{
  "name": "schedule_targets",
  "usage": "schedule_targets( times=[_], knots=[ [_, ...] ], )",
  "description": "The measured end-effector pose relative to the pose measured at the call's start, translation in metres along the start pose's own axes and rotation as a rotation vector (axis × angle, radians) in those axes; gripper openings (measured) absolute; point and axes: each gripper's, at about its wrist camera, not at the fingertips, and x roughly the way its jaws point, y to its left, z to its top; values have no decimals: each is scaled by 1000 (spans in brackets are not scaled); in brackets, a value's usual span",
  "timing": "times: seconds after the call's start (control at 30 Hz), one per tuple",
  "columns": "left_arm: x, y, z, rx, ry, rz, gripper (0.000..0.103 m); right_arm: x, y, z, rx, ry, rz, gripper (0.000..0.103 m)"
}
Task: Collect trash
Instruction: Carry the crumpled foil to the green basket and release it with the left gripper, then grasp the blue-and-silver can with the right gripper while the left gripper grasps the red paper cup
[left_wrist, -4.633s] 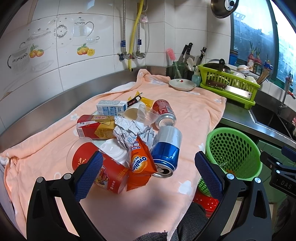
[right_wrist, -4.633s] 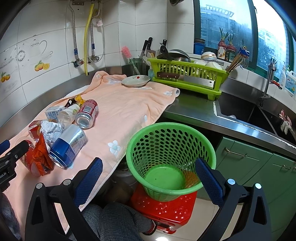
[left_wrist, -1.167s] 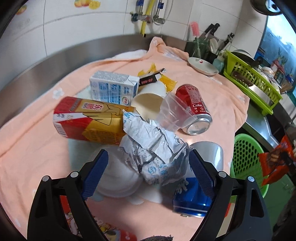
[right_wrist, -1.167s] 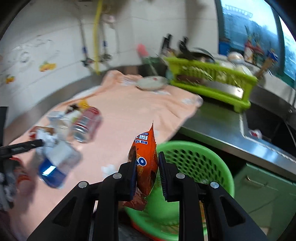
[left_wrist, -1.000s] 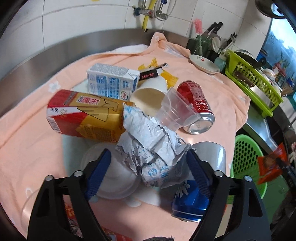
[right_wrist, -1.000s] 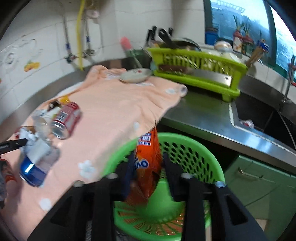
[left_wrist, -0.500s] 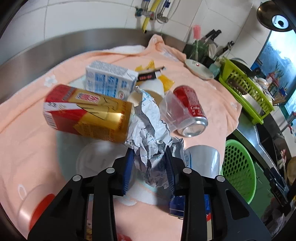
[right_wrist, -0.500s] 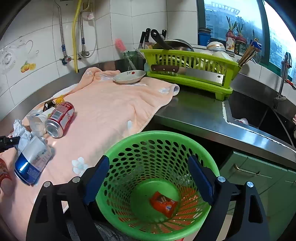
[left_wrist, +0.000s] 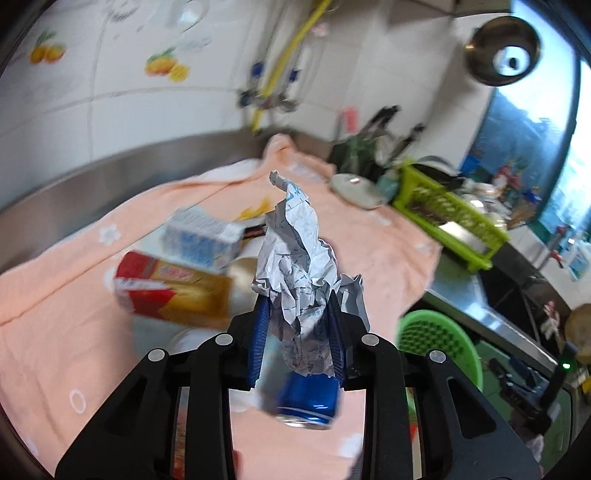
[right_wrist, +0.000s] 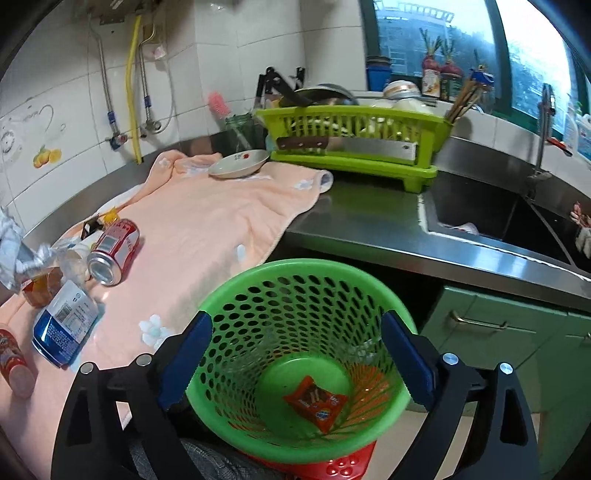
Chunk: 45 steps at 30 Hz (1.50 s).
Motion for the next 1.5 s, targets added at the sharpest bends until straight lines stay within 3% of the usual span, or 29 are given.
schedule_targets(
  times=[0.17,0.37,0.6,0.73,0.8,0.83,0.87,1.23,1.5],
  knots=[
    [8,-48,-5,60,26,-111,29,-13,-18,0,25,-16,-14,91],
    [53,-117,-27,156,127,-209,29,-30,-35,-6,29,-42,-40,92],
    [121,-185,-60,259,259,-239,32,-35,-56,-14,59,-43,-31,92],
    [150,-206,-75,297,302,-240,45,-30,-67,-21,78,-27,-25,92],
    [158,-211,-80,298,319,-252,47,-26,-69,-24,87,-16,-18,92],
    [162,-212,-82,294,328,-253,56,-25,-69,-25,89,-12,-19,92],
    [163,-213,-83,290,328,-255,59,-24,-70,-26,90,-9,-20,92],
    [128,-176,-70,234,278,-209,62,-22,-53,-24,88,4,17,92],
    [77,-127,-59,192,211,-103,63,-23,-9,-13,32,13,114,92]
  ],
)
